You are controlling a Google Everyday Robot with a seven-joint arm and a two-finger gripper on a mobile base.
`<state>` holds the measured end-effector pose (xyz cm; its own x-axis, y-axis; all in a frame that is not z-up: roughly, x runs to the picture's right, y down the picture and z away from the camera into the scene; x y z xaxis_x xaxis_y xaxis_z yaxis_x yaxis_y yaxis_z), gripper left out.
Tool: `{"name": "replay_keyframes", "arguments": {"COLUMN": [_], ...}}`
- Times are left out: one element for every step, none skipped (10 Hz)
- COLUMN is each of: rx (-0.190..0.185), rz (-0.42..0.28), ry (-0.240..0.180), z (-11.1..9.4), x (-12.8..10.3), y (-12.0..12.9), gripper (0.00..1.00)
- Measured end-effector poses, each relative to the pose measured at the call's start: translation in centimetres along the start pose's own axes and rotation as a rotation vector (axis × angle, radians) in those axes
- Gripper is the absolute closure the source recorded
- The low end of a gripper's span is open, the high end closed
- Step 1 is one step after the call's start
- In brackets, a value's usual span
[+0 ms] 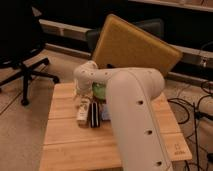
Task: Stand the bottle upright
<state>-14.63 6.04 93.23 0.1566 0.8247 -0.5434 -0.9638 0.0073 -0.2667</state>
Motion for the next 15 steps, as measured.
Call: {"name": "replay_keyframes", "arguments": {"rx": [-0.002, -0.008, -0.014, -0.016, -0.013, -0.009, -0.006, -0.004, -0.004, -0.004, -0.006, -0.010, -0.011, -0.015, -0.029], "rz": [0.008, 0.023, 0.034, 0.041, 0.039, 0.035, 0.031, 0.030, 0.029, 0.030, 0.031, 0.028, 0.017, 0.005, -0.016], "ry": [0.010, 0.021, 0.031, 0.038, 0.039, 0.040, 0.039, 0.038, 0.037, 0.035, 0.031, 0.016, -0.007, -0.029, -0.060], "z": [0.3, 0.7, 1.1, 1.4, 1.5, 1.6, 1.6, 1.6, 1.6, 1.6, 1.5, 1.0, 0.3, -0.5, -1.7], "x": [0.0, 0.0, 0.1, 0.0, -0.1, -0.2, -0.3, -0.3, -0.4, -0.5, -0.6, -1.1, -1.7, -2.2, -2.7], "y": [-0.2, -0.5, -0.8, -1.1, -1.4, -1.6, -1.6, -1.7, -1.7, -1.7, -1.7, -1.5, -1.2, -0.9, 0.0], "gripper": [0.35, 0.35, 0.35, 0.39, 0.49, 0.58, 0.69, 0.78, 0.90, 0.97, 1.00, 1.00, 1.00, 1.00, 1.00]}}
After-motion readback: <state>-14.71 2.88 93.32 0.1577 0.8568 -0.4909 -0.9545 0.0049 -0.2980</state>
